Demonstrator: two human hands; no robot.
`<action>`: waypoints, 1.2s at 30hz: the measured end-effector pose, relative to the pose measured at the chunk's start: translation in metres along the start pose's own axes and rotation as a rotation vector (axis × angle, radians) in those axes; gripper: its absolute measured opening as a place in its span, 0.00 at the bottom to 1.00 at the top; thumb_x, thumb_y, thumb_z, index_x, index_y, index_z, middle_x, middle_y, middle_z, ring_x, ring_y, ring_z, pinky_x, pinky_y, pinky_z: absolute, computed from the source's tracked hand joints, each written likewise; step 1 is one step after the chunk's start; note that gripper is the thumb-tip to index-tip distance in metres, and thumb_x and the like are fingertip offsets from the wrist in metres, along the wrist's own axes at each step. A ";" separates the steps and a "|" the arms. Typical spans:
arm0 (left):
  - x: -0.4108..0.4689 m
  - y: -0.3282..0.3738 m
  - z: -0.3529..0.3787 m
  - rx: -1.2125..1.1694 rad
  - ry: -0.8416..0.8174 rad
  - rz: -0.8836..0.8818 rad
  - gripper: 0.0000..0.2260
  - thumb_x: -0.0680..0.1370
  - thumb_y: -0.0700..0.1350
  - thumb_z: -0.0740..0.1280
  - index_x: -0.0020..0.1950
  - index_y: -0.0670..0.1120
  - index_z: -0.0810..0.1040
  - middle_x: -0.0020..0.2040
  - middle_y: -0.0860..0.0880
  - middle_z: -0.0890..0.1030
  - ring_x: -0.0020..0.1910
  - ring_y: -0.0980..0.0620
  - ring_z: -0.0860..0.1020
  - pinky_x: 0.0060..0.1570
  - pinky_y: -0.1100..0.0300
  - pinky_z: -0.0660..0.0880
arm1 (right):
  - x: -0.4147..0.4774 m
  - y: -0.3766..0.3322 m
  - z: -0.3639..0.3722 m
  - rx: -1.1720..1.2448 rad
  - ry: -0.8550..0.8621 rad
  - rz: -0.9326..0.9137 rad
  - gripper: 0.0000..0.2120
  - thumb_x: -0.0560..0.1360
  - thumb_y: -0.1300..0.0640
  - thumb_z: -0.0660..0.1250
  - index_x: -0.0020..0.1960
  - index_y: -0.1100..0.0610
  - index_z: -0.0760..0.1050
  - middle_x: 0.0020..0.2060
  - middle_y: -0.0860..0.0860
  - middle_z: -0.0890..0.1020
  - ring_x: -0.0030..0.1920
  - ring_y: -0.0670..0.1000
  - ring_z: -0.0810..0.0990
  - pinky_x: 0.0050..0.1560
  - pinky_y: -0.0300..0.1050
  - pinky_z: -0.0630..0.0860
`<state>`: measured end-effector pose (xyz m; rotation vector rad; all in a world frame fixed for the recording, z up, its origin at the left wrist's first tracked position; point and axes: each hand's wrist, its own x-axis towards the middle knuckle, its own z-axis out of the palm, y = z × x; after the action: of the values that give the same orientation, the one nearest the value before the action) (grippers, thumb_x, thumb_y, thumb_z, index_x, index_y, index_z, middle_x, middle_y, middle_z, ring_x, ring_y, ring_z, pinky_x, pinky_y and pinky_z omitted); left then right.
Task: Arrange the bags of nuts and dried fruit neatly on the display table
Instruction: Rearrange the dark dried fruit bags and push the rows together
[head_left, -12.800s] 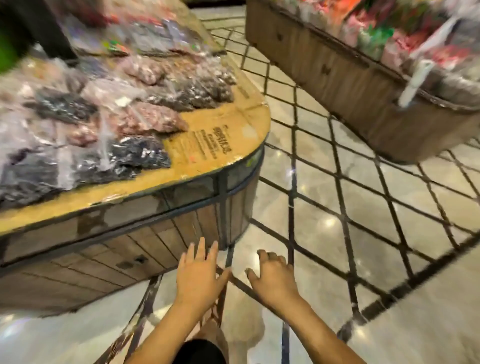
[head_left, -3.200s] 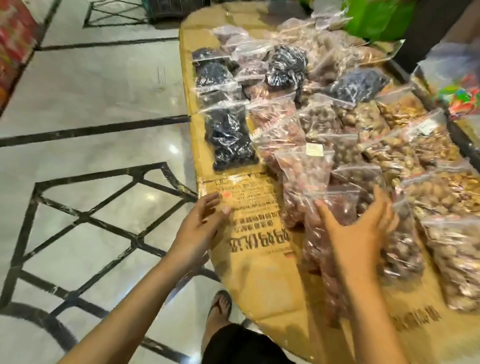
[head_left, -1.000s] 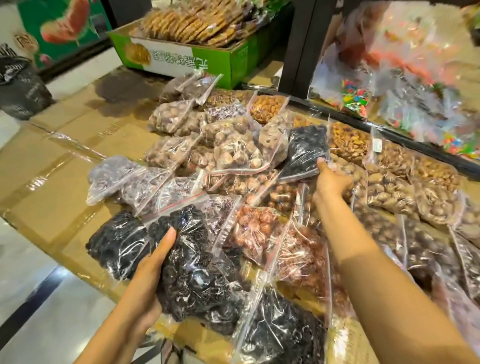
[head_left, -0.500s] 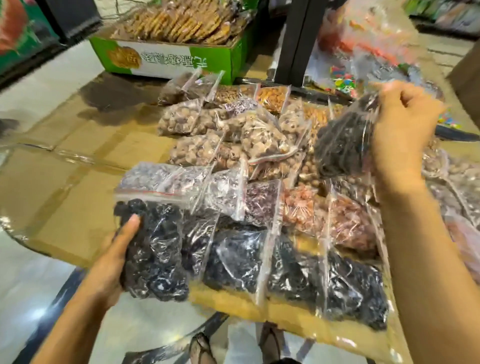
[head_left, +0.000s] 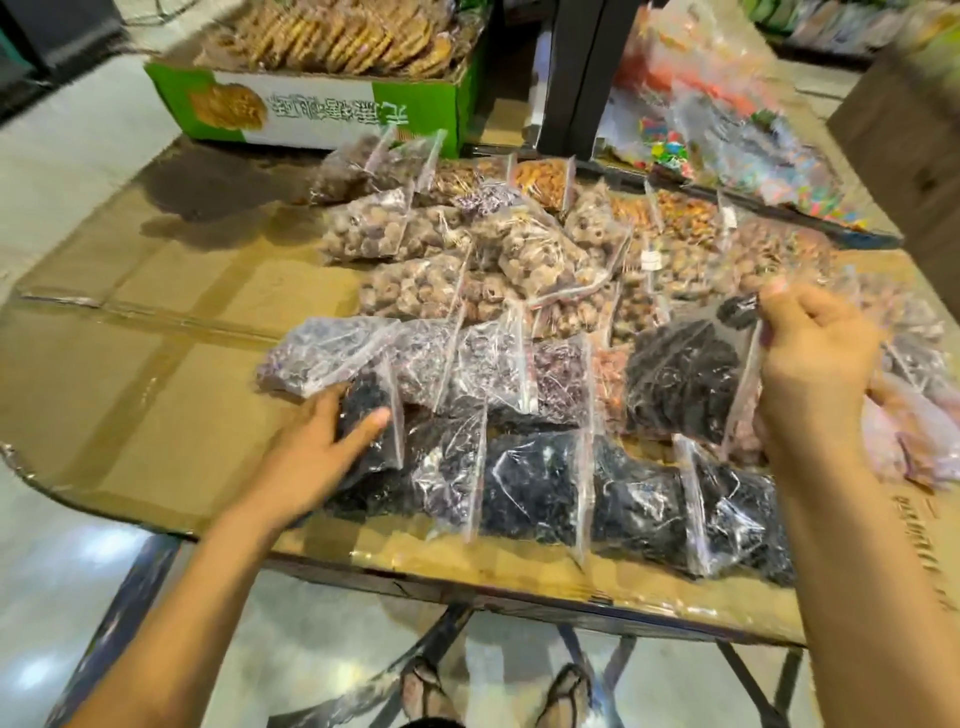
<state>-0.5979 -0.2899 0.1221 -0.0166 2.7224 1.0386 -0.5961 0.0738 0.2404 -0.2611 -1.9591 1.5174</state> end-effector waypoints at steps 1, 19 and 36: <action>-0.005 0.003 0.005 0.011 0.017 -0.014 0.49 0.63 0.79 0.55 0.76 0.51 0.58 0.75 0.47 0.64 0.73 0.44 0.63 0.70 0.45 0.63 | -0.002 0.002 0.000 0.016 0.013 0.020 0.10 0.74 0.52 0.63 0.35 0.52 0.72 0.27 0.46 0.71 0.32 0.46 0.66 0.34 0.36 0.63; -0.003 -0.031 0.002 0.110 -0.057 0.196 0.49 0.58 0.75 0.67 0.75 0.62 0.56 0.76 0.56 0.59 0.72 0.53 0.59 0.71 0.48 0.60 | -0.035 -0.014 -0.036 0.048 0.127 0.222 0.11 0.79 0.63 0.60 0.41 0.58 0.79 0.40 0.47 0.79 0.41 0.39 0.77 0.38 0.26 0.73; -0.089 0.191 0.109 0.084 0.020 0.544 0.54 0.61 0.72 0.70 0.74 0.65 0.35 0.78 0.58 0.41 0.77 0.57 0.44 0.75 0.49 0.51 | -0.030 -0.044 -0.094 0.246 -0.322 0.346 0.08 0.74 0.62 0.65 0.43 0.58 0.83 0.37 0.53 0.85 0.41 0.55 0.81 0.43 0.50 0.79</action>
<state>-0.5058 -0.0810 0.1876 0.7672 2.8517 1.0413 -0.5075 0.1194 0.2825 -0.2734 -2.0139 2.1184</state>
